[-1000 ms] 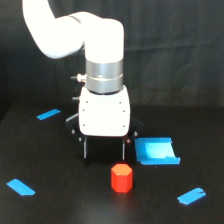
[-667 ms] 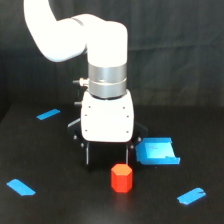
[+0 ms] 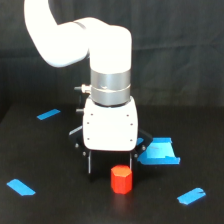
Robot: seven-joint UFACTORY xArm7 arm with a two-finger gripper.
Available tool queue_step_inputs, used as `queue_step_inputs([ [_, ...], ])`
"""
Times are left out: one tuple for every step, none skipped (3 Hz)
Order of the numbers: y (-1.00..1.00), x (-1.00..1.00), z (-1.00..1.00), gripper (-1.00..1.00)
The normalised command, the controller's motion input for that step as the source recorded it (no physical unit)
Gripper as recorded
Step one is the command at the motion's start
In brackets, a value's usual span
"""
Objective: Pick up the red object from the table
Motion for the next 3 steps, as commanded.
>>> queue_step_inputs([
  [-0.29, 0.02, -0.18, -0.11],
  [0.01, 0.05, -0.28, -0.90],
  [0.07, -0.04, -0.29, -1.00],
])
